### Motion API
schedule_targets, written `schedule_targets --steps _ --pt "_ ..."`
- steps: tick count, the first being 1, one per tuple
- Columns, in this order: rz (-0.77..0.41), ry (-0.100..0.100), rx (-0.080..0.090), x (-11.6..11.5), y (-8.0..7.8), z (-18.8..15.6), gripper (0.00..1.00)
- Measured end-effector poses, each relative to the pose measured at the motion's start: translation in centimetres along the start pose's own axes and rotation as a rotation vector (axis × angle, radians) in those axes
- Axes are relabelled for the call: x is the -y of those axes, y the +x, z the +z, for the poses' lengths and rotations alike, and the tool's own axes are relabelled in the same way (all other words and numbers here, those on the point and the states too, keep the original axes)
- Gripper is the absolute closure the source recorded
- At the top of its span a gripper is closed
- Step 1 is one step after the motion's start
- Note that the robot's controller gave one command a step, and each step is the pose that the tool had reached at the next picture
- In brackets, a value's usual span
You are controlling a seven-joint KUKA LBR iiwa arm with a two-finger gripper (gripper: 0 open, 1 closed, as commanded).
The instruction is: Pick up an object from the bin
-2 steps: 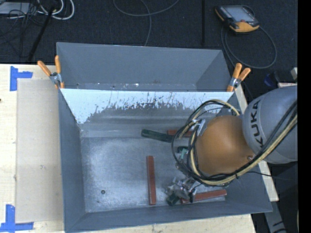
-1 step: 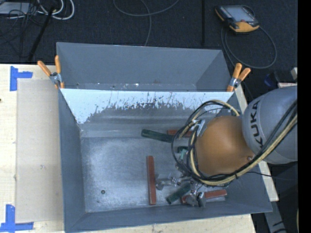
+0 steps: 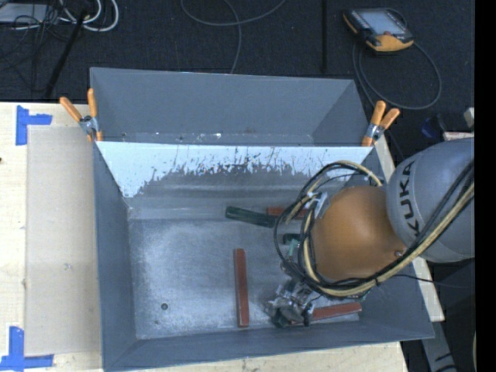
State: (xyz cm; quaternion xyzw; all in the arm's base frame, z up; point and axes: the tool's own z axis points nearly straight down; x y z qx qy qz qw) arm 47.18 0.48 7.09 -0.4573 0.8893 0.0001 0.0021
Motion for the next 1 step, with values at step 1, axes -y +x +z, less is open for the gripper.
schedule_targets --steps 1 --pt "0.0 0.0 0.0 0.0 0.0 0.0 1.0"
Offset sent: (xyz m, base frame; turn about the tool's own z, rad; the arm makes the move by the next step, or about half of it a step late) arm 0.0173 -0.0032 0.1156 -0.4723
